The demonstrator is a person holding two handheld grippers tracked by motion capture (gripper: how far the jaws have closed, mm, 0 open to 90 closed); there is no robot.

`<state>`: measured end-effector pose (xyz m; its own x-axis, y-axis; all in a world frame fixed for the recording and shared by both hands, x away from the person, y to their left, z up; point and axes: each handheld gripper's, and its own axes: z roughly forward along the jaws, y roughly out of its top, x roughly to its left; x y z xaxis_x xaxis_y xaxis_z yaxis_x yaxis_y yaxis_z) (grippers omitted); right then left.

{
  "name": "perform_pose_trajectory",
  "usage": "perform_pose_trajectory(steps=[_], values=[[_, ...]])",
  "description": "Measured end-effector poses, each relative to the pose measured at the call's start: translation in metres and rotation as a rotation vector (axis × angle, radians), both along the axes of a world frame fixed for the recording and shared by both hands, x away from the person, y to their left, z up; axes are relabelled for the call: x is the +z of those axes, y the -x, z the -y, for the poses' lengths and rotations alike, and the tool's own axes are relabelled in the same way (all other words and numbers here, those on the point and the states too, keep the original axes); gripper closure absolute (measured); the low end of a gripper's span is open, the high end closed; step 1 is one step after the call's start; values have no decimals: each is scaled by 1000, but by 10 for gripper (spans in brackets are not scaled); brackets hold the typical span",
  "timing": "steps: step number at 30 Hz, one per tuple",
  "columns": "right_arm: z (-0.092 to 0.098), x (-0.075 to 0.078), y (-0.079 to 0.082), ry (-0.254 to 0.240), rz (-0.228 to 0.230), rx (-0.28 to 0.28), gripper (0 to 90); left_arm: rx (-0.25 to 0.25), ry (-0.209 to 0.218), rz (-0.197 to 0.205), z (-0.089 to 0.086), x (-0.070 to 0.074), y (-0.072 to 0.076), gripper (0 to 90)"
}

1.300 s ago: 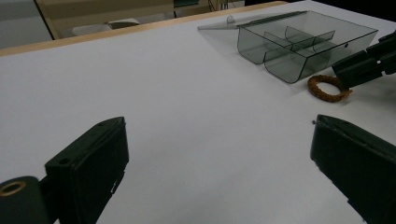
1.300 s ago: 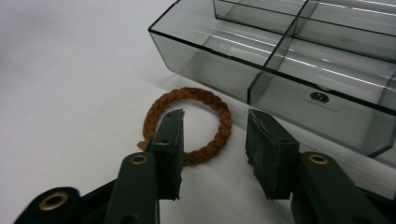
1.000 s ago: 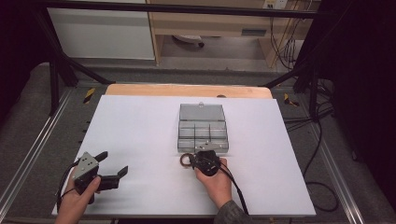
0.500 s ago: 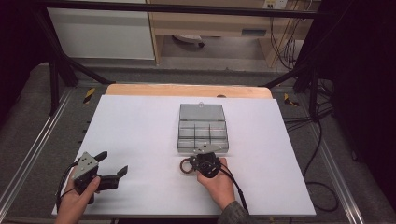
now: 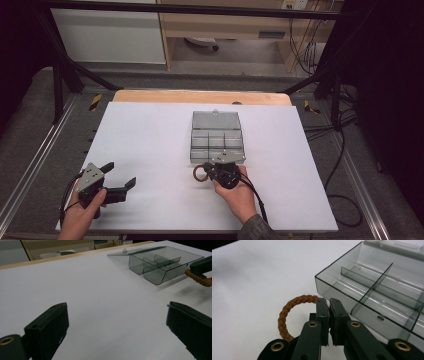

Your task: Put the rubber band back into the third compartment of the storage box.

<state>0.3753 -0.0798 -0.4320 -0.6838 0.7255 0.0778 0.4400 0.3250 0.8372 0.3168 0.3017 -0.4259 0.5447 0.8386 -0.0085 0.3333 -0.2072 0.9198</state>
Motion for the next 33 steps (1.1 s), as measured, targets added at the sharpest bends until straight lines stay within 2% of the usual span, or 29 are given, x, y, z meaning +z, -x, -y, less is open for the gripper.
perform_pose_trajectory(steps=[14, 25, 30, 33], values=[[9, 29, -10, -17, 68, -7, 867, -2, -5, -4, 1, -1, 0, 40], [24, 51, -29, -21, 104, -64, 867, 3, -9, -4, -1, 0, 0, 41], [28, 56, -36, -5, 106, -87, 867, 3, -10, -4, 0, -1, 0, 41], [32, 58, -42, -14, 108, -98, 867, 2, -8, 0, 0, 0, 1, 41]])
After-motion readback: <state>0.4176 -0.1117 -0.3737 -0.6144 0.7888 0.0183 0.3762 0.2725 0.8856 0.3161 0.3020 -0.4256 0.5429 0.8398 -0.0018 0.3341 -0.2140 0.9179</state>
